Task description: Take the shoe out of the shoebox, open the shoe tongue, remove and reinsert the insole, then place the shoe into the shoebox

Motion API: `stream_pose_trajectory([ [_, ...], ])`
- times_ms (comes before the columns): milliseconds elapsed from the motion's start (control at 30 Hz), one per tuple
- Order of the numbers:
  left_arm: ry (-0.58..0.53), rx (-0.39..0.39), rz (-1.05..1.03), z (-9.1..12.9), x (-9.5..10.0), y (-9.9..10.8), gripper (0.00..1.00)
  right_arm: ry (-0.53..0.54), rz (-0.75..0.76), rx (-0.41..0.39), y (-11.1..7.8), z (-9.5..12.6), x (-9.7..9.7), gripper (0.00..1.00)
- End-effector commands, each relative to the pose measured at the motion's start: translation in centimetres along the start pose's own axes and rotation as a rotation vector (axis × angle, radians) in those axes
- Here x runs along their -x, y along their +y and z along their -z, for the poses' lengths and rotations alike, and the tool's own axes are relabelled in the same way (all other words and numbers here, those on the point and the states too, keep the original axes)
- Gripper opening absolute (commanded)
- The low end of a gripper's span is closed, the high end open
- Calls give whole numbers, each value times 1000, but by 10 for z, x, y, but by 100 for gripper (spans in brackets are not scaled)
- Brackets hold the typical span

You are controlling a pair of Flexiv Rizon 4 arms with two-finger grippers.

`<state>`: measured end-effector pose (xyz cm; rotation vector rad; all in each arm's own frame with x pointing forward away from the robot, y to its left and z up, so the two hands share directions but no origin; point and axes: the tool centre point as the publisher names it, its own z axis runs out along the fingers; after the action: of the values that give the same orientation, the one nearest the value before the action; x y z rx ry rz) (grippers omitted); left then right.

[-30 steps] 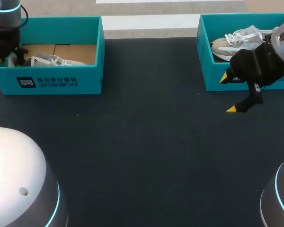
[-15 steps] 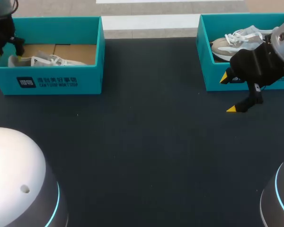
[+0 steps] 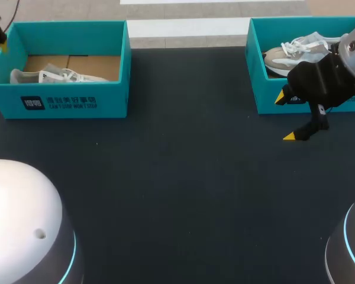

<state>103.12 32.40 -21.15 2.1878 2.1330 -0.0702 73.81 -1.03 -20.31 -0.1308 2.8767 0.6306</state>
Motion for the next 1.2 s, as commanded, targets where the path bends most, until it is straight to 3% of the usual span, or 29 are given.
stream_pose_trajectory([
  [33,-22,-12,6,16,-5,-8,99,1,0,-3,1,-1,1,100],
  [67,-20,-10,3,16,-4,-10,100,-14,-64,-14,-6,1,8,100],
  [133,-34,-39,2,16,-1,-12,100,-68,-196,46,-22,6,25,100],
  [333,-30,-59,-7,17,3,-18,100,-130,-497,-25,-61,25,78,100],
  [400,-30,-59,-7,17,3,-18,100,-189,-661,-11,-75,33,94,100],
  [433,-30,-59,-7,17,3,-18,100,-253,-741,50,-83,39,104,100],
  [500,-30,-59,-7,17,3,-18,100,-355,-857,54,-94,50,115,100],
  [1033,-30,-59,-7,17,3,-18,100,-355,-857,54,-94,50,115,100],
  [1100,-30,-59,-7,17,3,-18,100,-445,-1080,69,-104,45,134,100],
  [1200,-30,-59,-7,17,3,-18,100,-543,-1154,24,-117,44,168,100],
])
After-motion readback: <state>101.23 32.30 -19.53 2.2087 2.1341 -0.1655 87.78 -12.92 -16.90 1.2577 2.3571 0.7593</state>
